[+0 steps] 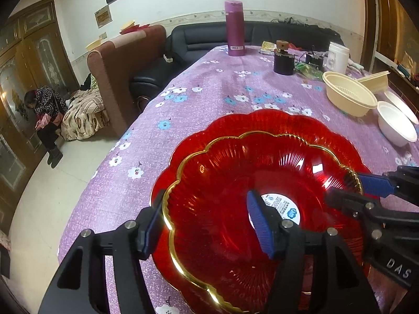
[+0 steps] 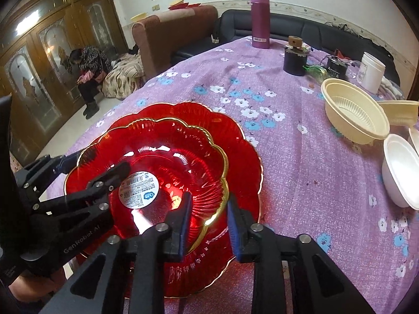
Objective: Organize plates and bowls
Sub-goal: 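Lower the stickered plate into the wedding plate and open both tools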
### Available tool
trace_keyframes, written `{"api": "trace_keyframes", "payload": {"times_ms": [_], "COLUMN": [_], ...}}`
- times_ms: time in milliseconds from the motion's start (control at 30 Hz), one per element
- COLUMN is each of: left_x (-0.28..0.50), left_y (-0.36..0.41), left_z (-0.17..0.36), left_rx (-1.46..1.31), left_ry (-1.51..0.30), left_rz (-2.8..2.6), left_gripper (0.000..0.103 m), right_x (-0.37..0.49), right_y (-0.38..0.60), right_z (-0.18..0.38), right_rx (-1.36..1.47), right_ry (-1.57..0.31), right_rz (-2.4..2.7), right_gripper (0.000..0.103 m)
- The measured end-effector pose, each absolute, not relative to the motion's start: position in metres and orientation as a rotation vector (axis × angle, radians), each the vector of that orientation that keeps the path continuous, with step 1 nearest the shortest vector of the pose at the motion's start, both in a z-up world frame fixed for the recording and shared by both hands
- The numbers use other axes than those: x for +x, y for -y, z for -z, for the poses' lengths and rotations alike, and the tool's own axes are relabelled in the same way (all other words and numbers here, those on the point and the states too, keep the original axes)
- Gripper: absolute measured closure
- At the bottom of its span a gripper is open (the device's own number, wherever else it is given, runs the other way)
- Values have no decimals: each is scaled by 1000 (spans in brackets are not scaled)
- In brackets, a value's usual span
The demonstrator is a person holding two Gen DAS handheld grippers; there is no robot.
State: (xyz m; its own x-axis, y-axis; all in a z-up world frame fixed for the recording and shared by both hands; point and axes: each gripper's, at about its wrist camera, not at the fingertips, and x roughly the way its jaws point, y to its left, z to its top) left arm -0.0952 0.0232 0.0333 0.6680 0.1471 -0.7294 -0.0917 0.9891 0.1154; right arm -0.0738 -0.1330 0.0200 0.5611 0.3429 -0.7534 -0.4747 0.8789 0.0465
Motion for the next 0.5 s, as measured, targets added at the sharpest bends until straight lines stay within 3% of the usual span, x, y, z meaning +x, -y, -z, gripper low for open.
{"api": "trace_keyframes", "payload": {"times_ms": [500], "left_x": [-94], "left_y": [-19], "left_z": [-33], "left_rx": [68], "left_ry": [-840], "left_rz": [-124], "left_gripper": [34], "right_x": [-75], "right_y": [134], "right_z": [-21], "right_rx": [-159], "right_ry": [-864], "right_rz": [-495], "right_gripper": [65]}}
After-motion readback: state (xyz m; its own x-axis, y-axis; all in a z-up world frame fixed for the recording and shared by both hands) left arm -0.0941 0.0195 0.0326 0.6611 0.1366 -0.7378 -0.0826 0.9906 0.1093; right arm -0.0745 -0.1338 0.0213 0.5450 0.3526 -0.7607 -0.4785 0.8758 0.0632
